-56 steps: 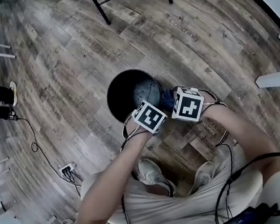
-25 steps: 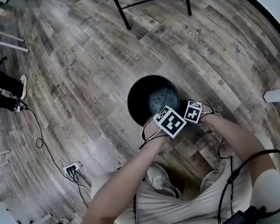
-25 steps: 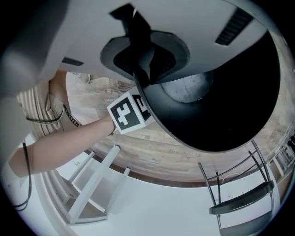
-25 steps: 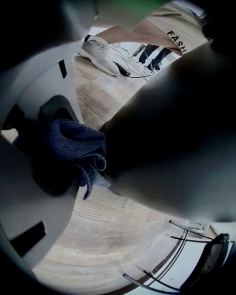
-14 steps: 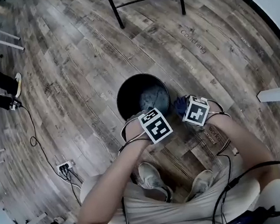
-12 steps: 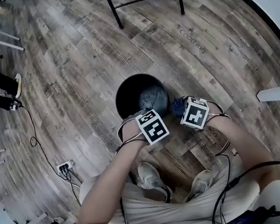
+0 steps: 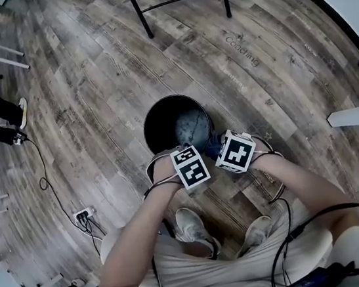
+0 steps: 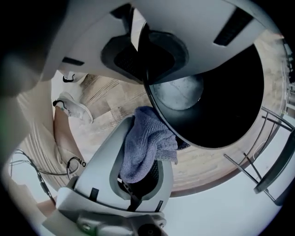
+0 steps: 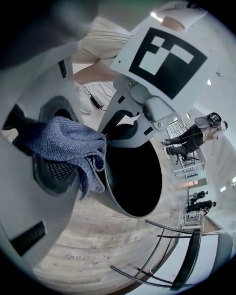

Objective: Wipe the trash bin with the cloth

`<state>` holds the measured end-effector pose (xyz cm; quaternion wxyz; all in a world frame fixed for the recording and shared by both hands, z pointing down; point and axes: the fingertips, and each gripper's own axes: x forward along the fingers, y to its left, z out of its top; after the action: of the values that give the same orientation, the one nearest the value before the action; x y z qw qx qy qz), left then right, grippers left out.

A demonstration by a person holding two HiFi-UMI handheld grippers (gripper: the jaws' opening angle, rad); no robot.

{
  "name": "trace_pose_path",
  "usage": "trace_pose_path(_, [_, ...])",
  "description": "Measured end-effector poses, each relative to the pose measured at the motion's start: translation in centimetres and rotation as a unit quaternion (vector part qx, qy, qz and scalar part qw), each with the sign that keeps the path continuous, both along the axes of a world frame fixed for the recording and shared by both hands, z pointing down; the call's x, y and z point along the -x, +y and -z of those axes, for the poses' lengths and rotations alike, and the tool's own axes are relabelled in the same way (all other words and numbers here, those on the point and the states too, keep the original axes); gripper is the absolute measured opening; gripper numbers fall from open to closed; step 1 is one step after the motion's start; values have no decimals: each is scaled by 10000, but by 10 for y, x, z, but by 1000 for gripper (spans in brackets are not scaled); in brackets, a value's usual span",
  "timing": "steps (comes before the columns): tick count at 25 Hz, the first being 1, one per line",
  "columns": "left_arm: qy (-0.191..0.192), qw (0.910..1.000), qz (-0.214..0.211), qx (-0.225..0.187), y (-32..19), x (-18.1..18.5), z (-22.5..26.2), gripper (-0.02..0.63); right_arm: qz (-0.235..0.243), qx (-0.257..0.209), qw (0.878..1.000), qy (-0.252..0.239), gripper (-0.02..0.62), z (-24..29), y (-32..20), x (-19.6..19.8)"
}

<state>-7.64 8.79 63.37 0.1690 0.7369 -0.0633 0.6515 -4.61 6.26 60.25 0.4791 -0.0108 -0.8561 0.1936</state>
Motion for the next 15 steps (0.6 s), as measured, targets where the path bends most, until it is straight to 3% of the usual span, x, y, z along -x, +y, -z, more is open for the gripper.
trace_pose_path(8, [172,9998,27,17,0,-4,-5,32,112,-93,9994,310,115,-56,4,7])
trace_pose_path(15, [276,9996,14,-1,-2,-6,-8,32,7,109,9972,734,115,-129,7,5])
